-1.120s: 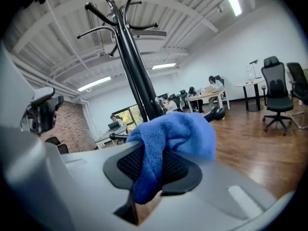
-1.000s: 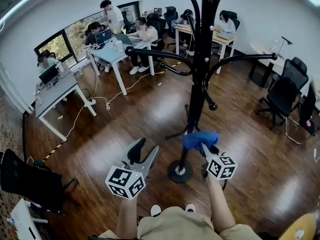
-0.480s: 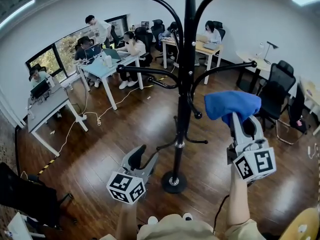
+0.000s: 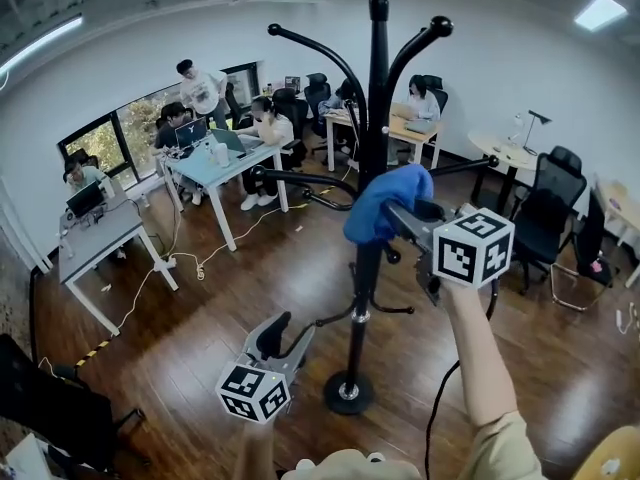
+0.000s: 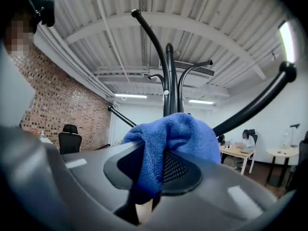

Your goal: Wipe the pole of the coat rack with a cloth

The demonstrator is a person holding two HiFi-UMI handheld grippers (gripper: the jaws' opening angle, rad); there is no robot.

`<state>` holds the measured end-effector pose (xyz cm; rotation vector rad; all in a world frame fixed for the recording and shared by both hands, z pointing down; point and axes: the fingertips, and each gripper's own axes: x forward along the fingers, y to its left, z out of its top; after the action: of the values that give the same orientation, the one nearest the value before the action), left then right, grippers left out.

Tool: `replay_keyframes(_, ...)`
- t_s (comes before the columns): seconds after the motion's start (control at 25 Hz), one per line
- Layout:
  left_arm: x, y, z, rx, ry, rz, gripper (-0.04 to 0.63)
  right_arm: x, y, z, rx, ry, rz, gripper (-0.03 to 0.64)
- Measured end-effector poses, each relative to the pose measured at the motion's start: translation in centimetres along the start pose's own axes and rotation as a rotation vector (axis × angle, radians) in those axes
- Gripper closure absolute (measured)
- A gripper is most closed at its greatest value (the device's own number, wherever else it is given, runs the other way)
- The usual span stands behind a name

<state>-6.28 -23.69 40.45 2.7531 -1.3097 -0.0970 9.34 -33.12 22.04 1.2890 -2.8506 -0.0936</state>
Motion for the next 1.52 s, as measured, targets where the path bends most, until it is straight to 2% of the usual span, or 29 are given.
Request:
replay_keyframes(0.16, -1.1, 0.8, 0.4, -0.001, -0.008, 0.029, 0.4, 1.0, -0.2, 3.1, -0.024, -0.041, -0.015, 0.54)
replay_keyframes(0.4, -2.2, 2.4, 1.0, -0.002, -0.023, 0.065, 0.4, 1.1, 0.1, 11.8, -0.123, -0.201, -0.064, 0.541)
replay_keyframes(0.56, -3.2, 3.1, 0.7, -0.007, -0.014, 0.089, 0.402, 0.3, 0.4, 16.9, -0.151, -0.299, -0.105, 0.541)
replay_keyframes(0.8, -3.4, 4.4, -0.3, -0.026, -0.004, 0.108, 0.403, -3.0, 4.6, 21.1, -0.256, -0.463, -0.078, 0.541)
replay_keyframes(1.0, -2.6, 4.4, -0.4, -0.029, -0.001, 0.086, 0.403, -7.6, 9.5, 24.1, -0.434, -0.634, -0.054, 0.541)
replay_keyframes(1.12, -2.1, 4.3, -0.7, -0.037, 0.003, 0.077, 0.403, -10.8, 10.6, 24.7, -0.442, -0.731, -0.052, 0.541)
replay_keyframes(1.16, -2.0, 4.2, -0.9, -0.039, 0.005, 0.075, 0.403, -11.4, 10.7, 24.3, -0.441, -0.735, -0.058, 0.541)
replay_keyframes(1.24, -1.8, 4.3, -1.0, -0.041, 0.005, 0.07, 0.403, -11.0, 10.5, 22.5, -0.436, -0.666, -0.06, 0.541)
replay_keyframes(1.36, -1.7, 4.5, -0.8, -0.043, -0.002, 0.067, 0.403, -7.8, 9.4, 18.5, -0.419, -0.488, -0.033, 0.541)
replay_keyframes(1.52, -1.8, 4.0, -0.8, -0.044, -0.01, 0.051, 0.403, -2.2, 7.2, 11.7, -0.371, -0.151, 0.039, 0.541)
